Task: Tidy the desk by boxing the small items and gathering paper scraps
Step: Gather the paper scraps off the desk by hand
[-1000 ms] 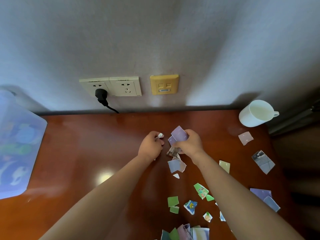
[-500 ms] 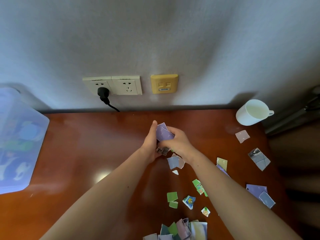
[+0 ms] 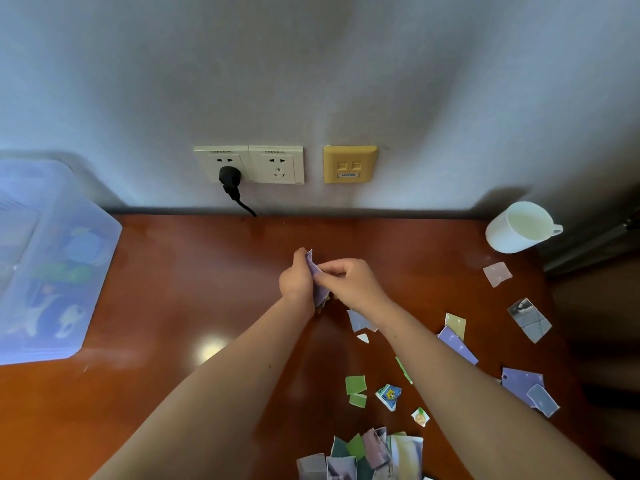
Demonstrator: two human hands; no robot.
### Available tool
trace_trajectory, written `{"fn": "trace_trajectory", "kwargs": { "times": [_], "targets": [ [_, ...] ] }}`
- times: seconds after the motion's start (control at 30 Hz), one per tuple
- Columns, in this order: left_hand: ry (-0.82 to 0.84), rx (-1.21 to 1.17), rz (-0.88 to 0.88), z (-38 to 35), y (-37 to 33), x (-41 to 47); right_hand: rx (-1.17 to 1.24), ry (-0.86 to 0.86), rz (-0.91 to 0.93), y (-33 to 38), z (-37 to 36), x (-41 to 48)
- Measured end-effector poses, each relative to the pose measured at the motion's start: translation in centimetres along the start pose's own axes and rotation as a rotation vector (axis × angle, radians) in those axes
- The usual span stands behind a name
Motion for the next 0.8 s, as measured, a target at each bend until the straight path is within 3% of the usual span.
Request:
{"fn": "trace_trajectory", "kwargs": {
  "times": [0.13,0.27,0.47,0.63,0.8],
  "targets": [
    [-0.023,0.071,-0.107,1.4,-0.9,-0.3,0.191,-0.078,-0.08,-1.0,0.4,0.4],
    [-0.007,0.291,-0.196,3.0,-1.8,-0.2,-0.073,-0.125,-0.13,-3.1,0.6,1.2],
    [0.041,0.546,-0.184,4.4,-1.6,-0.4,-0.649,0.0,-0.188,-4.5,-1.2,1.8],
    [0.057,0.912,-0.16,5.3,-1.1,0.0,-0.749,-0.001,-0.17,-4.6,-1.8,2.0],
    [0.058,0.993,-0.187,5.5,-1.2,-0.3,-0.763,0.002,-0.214,-4.5,-1.9,2.1]
  ]
}}
Point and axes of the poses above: each hand's wrist, its own x-axis towards the middle knuckle, its own z-axis out of the back of the hand, y = z × x, the point moved 6 cm from there along x, towards the middle knuckle, and after that the axes turned 12 degrees about y, right-handed, at the moved point
